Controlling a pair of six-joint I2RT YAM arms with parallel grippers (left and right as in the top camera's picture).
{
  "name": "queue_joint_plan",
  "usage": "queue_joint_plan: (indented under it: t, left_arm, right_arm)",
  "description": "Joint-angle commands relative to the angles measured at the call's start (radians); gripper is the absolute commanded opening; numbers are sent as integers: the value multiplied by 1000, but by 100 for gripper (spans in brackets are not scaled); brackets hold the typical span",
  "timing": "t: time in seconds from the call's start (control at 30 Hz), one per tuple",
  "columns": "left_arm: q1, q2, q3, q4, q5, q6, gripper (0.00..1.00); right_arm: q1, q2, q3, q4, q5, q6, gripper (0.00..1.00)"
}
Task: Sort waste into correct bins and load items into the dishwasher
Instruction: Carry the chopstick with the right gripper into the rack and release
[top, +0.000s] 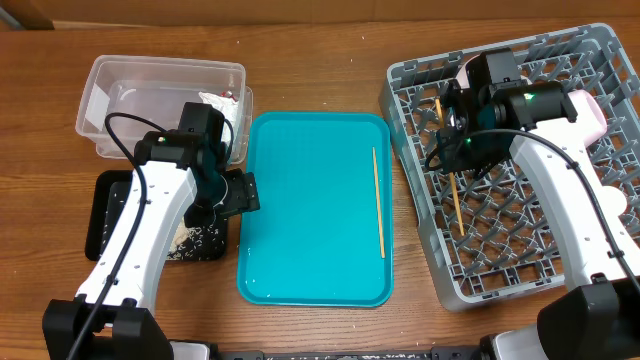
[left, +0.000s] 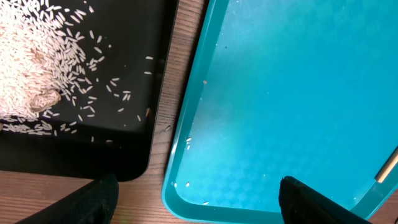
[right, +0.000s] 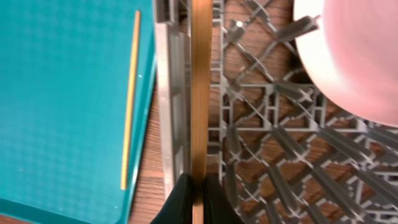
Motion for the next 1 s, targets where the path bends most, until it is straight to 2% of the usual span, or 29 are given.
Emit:
queue_joint_plan:
  t: [0.0,0.97]
  left_arm:
    - [-4,-7,-5,-2,-7,3,84]
    - [-4,-7,-5,0,-7,4,85]
  right_arm:
    - [-1,-9,15,-11,41,-12,4]
    - [-1,-9,-31,-17,40,-11,4]
